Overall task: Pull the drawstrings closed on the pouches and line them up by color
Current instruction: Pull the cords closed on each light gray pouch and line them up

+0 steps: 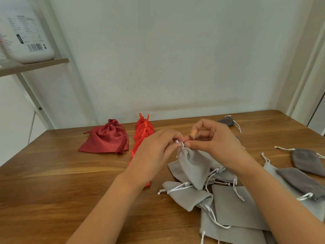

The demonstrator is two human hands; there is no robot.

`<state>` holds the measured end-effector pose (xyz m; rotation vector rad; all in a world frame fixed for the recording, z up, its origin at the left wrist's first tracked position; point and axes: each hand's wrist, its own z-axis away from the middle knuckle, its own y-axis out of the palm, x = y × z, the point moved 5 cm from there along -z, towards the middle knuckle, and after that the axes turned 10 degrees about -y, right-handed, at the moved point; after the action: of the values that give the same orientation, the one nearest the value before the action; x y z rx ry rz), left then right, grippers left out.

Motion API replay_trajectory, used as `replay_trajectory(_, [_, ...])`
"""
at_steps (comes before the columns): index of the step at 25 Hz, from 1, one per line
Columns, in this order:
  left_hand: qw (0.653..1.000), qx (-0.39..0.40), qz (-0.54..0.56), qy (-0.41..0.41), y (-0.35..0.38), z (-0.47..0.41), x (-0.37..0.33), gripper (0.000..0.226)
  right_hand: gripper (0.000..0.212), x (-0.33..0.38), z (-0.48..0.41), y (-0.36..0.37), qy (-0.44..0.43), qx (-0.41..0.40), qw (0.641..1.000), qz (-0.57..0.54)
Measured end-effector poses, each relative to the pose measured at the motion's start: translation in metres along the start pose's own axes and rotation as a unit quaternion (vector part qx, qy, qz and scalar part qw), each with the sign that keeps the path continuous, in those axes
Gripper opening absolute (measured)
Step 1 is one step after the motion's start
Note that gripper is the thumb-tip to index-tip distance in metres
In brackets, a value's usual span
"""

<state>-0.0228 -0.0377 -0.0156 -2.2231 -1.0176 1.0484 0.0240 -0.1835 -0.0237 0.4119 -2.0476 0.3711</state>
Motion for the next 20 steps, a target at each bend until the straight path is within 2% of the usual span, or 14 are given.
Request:
replay_trajectory(7, [0.996, -0.07, 0.046, 0.015, -0.01, -0.001, -0.003, 0.012, 0.021, 0.005, 0.0, 0.003, -0.026, -0.012, 0.999, -0.019])
replay_trajectory(10, [0.995, -0.078, 0.07, 0.001, -0.012, -0.001, 0.0, 0.01, 0.024, 0.006, 0.001, 0.003, -0.025, -0.015, 0.999, -0.029])
replay_trajectory(15, [0.994, -0.08, 0.077, -0.005, -0.011, -0.002, 0.0, 0.012, 0.029, 0.006, 0.001, 0.005, -0.047, -0.005, 0.999, 0.018])
replay_trajectory(20, [0.997, -0.036, 0.028, -0.059, -0.006, -0.003, 0.005, 0.008, 0.027, 0.007, 0.001, -0.006, -0.06, -0.043, 0.986, 0.148])
